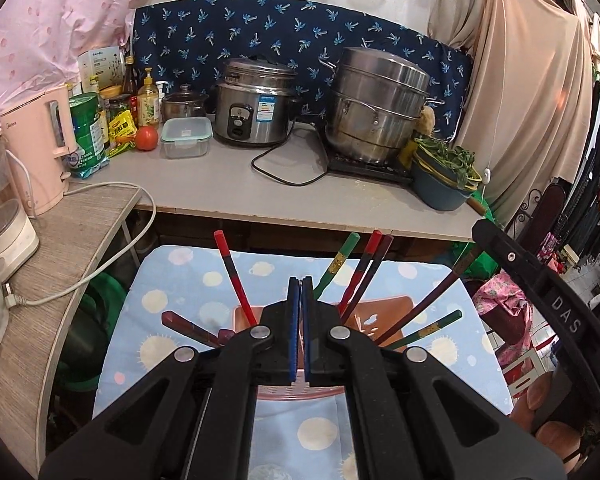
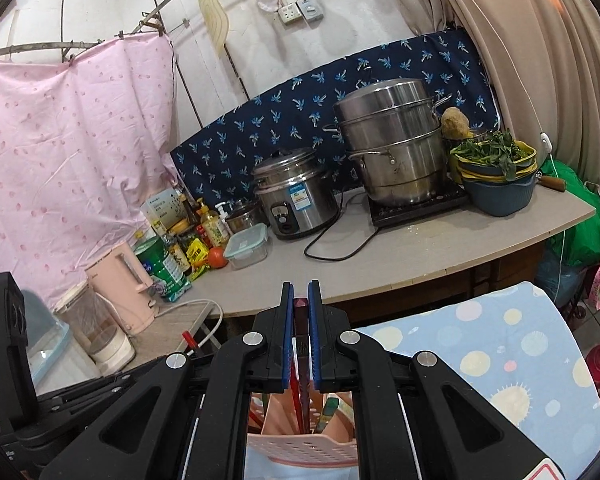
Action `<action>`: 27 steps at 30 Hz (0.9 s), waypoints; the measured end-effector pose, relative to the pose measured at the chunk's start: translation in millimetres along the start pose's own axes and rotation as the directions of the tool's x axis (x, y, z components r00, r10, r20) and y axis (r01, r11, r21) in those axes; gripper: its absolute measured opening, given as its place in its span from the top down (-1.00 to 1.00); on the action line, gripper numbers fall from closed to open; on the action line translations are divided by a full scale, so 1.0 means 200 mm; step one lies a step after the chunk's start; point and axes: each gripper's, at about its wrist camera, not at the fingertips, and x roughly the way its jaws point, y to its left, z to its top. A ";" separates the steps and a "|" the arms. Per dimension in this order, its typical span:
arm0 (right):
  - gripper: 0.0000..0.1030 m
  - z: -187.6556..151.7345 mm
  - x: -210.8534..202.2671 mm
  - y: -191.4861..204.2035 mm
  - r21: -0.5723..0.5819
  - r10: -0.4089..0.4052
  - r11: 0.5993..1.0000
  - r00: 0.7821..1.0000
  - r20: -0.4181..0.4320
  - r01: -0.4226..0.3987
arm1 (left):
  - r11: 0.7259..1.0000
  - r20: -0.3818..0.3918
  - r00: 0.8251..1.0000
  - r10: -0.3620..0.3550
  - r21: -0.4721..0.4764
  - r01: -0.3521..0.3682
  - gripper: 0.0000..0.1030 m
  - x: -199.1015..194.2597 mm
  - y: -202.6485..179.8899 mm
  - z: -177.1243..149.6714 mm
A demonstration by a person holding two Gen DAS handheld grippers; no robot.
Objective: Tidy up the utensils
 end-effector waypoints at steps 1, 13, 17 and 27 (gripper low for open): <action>0.86 -0.01 0.00 0.00 -0.003 0.000 1.000 1.000 -0.006 0.000 | 1.000 -0.002 1.000 0.004 0.002 -0.004 0.98 0.01 0.00 0.00; 0.85 -0.08 0.06 0.01 -0.047 0.000 0.999 0.996 -0.088 -0.004 | 1.000 -0.011 1.000 0.009 -0.005 -0.009 0.98 0.04 0.02 -0.02; 0.72 -0.09 0.05 0.01 -0.047 -0.004 0.999 0.996 -0.087 0.000 | 1.000 -0.001 1.000 0.011 -0.008 -0.011 0.94 0.03 0.02 -0.04; 0.42 -0.12 -0.02 0.01 -0.061 -0.004 0.998 0.996 -0.085 -0.001 | 0.999 0.029 0.998 0.052 0.014 -0.052 0.45 -0.02 0.00 -0.06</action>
